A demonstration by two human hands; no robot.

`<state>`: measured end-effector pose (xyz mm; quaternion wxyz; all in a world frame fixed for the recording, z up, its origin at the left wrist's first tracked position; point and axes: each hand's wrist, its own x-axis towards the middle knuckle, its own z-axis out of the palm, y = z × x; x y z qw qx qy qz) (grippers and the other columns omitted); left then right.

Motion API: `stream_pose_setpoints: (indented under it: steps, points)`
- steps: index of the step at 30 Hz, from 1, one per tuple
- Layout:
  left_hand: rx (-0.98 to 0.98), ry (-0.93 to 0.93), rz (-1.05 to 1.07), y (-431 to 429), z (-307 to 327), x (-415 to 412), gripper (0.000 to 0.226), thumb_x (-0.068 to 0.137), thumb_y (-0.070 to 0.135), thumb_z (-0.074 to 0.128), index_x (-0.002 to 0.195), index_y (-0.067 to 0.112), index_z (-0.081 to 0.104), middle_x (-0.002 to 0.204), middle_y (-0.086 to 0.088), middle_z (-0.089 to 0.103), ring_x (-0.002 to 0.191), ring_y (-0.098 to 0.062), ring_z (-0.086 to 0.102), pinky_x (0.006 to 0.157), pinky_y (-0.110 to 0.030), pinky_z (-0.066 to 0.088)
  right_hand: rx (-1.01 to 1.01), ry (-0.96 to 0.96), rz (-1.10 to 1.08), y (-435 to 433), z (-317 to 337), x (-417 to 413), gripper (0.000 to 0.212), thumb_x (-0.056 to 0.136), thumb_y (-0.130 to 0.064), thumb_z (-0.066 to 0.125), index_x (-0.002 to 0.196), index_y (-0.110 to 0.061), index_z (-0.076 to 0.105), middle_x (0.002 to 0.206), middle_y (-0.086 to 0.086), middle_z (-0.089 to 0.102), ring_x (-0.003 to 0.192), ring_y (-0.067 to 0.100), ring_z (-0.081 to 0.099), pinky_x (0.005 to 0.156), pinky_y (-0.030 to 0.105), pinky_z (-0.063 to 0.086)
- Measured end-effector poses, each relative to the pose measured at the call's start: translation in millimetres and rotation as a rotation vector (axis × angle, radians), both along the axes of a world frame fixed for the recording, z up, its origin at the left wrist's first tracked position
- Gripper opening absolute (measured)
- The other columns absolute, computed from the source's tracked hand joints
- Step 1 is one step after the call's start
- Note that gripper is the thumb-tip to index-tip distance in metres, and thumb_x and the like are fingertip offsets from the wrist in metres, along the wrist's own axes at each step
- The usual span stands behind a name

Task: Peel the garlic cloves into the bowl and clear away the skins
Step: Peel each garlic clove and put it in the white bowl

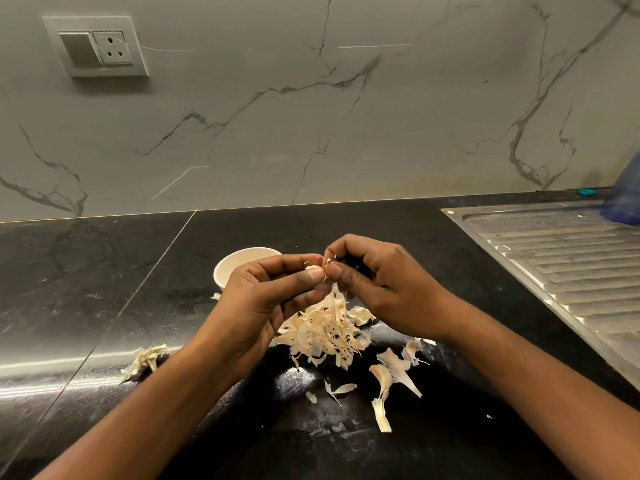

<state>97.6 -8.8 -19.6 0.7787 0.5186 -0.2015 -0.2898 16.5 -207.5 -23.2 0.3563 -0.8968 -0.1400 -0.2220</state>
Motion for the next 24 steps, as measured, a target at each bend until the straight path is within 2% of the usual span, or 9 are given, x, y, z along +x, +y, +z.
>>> stream_pose_setpoints:
  steps: [5,10,15,18,21,24]
  points:
    - [0.024,-0.065,0.041,0.6,2.0,-2.8,0.039,0.073,-0.003,0.076,0.112,-0.003,0.073,0.104,-0.022,0.078,0.093,-0.036,0.079,0.075,-0.029,0.064,0.132,0.004,-0.025,-3.0,1.8,-0.5,0.009,0.109,-0.016,0.057,0.109,-0.019,0.065,0.088,-0.001,0.067,0.077,0.022,0.066,0.071,0.042,0.061]
    - [0.063,-0.134,0.056,2.5,2.9,-0.9,0.041,0.075,-0.002,0.075,0.116,0.001,0.073,0.103,-0.022,0.079,0.091,-0.035,0.079,0.073,-0.027,0.064,0.247,-0.036,-0.077,-11.2,2.8,1.5,0.006,0.105,-0.014,0.065,0.108,-0.012,0.070,0.087,0.004,0.071,0.076,0.020,0.070,0.070,0.033,0.062]
    - [0.096,-0.306,0.140,12.6,11.6,8.1,0.044,0.076,0.004,0.078,0.119,0.007,0.073,0.103,-0.017,0.080,0.092,-0.032,0.079,0.079,-0.028,0.064,0.289,0.007,-0.059,-20.6,8.1,-5.0,0.010,0.096,-0.008,0.076,0.105,-0.006,0.079,0.087,0.008,0.078,0.073,0.021,0.075,0.070,0.027,0.060]
    - [0.027,-0.203,0.154,16.6,16.5,14.4,0.043,0.074,0.002,0.075,0.116,0.005,0.074,0.107,-0.018,0.079,0.094,-0.031,0.079,0.075,-0.025,0.063,0.247,0.076,-0.044,-23.0,9.3,-7.3,0.010,0.098,-0.013,0.075,0.104,-0.007,0.080,0.090,0.008,0.079,0.077,0.023,0.077,0.069,0.027,0.061]
    - [-0.042,-0.114,0.114,17.5,17.8,15.9,0.037,0.074,-0.001,0.072,0.111,0.002,0.075,0.110,-0.021,0.078,0.094,-0.031,0.079,0.073,-0.024,0.063,0.220,0.112,-0.054,-19.8,8.9,-7.5,0.024,0.100,-0.030,0.071,0.098,-0.008,0.081,0.086,0.006,0.080,0.078,0.023,0.078,0.066,0.035,0.064]
    - [-0.050,-0.113,0.122,19.4,18.3,20.3,0.036,0.075,0.000,0.071,0.110,0.001,0.075,0.110,-0.021,0.078,0.089,-0.028,0.079,0.072,-0.025,0.064,0.145,0.134,-0.085,-20.2,6.8,-6.8,0.019,0.097,-0.028,0.076,0.094,-0.010,0.082,0.081,-0.001,0.080,0.074,0.018,0.078,0.067,0.029,0.064]
